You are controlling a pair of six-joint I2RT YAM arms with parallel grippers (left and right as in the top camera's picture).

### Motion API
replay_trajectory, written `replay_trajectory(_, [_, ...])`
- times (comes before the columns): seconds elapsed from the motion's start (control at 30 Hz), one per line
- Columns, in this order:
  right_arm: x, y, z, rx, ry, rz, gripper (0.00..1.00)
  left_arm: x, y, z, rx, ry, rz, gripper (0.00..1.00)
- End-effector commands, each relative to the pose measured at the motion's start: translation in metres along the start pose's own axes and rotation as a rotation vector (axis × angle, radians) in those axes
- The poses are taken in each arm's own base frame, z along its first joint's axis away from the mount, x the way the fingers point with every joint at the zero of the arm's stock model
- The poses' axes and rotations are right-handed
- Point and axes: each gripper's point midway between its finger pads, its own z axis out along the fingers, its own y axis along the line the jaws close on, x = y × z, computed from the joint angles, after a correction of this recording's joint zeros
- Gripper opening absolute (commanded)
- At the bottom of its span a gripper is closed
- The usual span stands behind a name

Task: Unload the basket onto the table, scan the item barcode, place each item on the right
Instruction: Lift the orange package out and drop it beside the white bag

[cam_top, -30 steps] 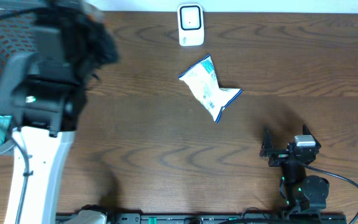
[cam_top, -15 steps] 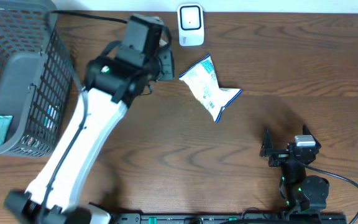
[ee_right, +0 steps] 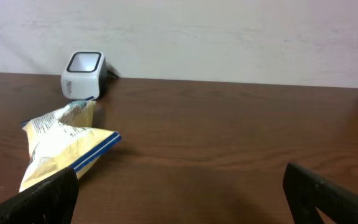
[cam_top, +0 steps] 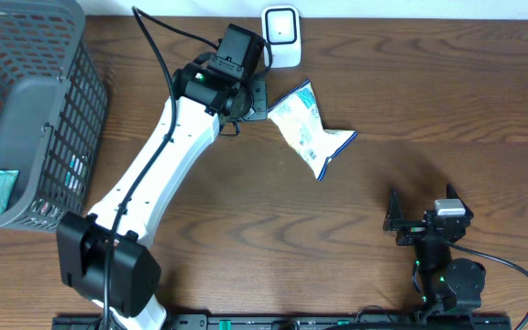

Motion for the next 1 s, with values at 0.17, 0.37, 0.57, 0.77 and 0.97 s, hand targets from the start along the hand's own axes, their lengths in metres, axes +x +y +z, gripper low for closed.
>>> replay_trajectory(0.17, [0.001,-0.001,0.000,0.005,0.001,-0.012,0.99,0.001,-0.002,0.028,-0.009,0.032,-0.009,0.07])
replay_trajectory(0.37, [0.001,-0.001,0.000,0.005,0.001,-0.012,0.99,0.000,-0.002,0.040,-0.012,0.035,-0.075,0.08])
replay_trajectory(0.57, [0.001,-0.001,0.000,0.005,0.001,-0.012,0.99,0.007,-0.001,0.055,-0.026,0.069,-0.130,0.08])
replay_trajectory(0.77, [0.001,-0.001,0.000,0.005,0.001,-0.012,0.99,0.028,0.006,0.074,-0.064,0.156,-0.126,0.37])
replay_trajectory(0.97, [0.001,-0.001,0.000,0.005,0.001,-0.012,0.99,0.035,-0.005,0.074,-0.003,0.200,-0.112,0.49])
